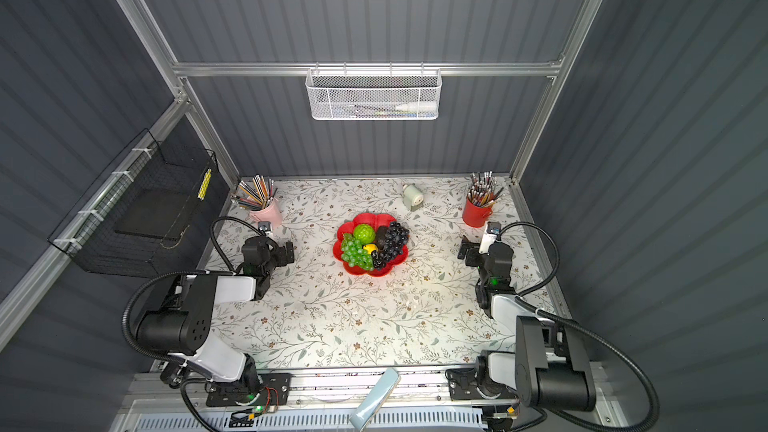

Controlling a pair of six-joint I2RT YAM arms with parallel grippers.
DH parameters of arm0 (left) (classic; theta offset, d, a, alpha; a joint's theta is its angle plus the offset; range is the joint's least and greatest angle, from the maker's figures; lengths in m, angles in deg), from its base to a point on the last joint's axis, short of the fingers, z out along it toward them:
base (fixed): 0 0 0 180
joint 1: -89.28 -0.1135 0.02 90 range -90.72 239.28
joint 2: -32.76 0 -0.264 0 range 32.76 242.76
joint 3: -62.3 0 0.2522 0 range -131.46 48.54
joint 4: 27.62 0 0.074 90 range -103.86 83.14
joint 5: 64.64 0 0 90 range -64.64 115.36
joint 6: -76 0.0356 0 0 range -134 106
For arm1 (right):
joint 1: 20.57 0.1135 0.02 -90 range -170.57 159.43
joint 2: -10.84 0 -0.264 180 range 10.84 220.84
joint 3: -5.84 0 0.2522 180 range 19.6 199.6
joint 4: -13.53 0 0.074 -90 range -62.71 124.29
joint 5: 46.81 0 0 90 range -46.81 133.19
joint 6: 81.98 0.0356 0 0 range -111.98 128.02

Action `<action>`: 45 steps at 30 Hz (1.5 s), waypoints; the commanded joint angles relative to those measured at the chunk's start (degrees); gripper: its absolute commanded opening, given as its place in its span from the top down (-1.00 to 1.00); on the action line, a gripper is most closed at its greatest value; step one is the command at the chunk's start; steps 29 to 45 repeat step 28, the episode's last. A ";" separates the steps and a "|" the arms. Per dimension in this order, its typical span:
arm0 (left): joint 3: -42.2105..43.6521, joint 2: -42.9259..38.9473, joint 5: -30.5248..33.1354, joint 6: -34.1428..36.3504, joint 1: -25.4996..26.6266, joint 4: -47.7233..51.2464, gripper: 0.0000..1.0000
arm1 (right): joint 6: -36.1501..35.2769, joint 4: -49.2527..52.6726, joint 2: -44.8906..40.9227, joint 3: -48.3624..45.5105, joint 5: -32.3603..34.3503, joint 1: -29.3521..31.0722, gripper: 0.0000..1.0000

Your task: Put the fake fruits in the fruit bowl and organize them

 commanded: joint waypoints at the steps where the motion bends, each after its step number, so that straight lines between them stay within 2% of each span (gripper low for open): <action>1: 0.90 3.09 0.47 0.83 -0.36 -9.86 -1.00 | 0.08 -12.15 5.38 -1.90 -2.35 -0.27 -0.98; 2: 0.61 2.44 -0.09 0.54 -0.35 -7.99 -1.00 | 0.42 -19.28 9.41 -3.10 -1.98 -0.27 -0.98; 3: 0.87 3.23 0.05 0.78 -0.36 -10.65 -1.00 | 0.75 -22.37 9.78 -3.98 -1.78 -0.35 -0.98; 4: 0.38 3.48 0.25 1.08 -0.36 -9.93 -1.00 | 1.03 -15.96 7.00 -3.20 -1.01 -0.35 -0.98; 5: -0.03 2.82 0.17 0.80 -0.29 -7.51 -1.00 | 0.74 -13.94 7.13 -2.34 -1.72 -0.45 -0.98; 7: 0.42 3.62 0.17 1.06 -0.30 -10.33 -1.00 | 0.57 -17.91 9.06 -2.39 -2.29 -0.41 -0.98; 9: 0.09 3.24 0.23 0.93 -0.34 -8.71 -1.00 | 0.95 -11.46 7.19 -0.82 -1.10 -0.36 -0.98; 11: 0.46 3.26 0.21 0.99 -0.30 -9.56 -1.00 | 0.88 -13.23 8.60 -0.44 -1.19 -0.36 -0.98; 13: 0.58 3.35 0.25 1.09 -0.28 -10.21 -1.00 | 0.61 -10.24 7.86 0.49 -1.72 -0.34 -0.98; 45: 0.55 3.23 0.30 1.11 -0.29 -9.97 -1.00 | 0.24 -11.14 8.30 0.31 -2.91 -0.36 -0.98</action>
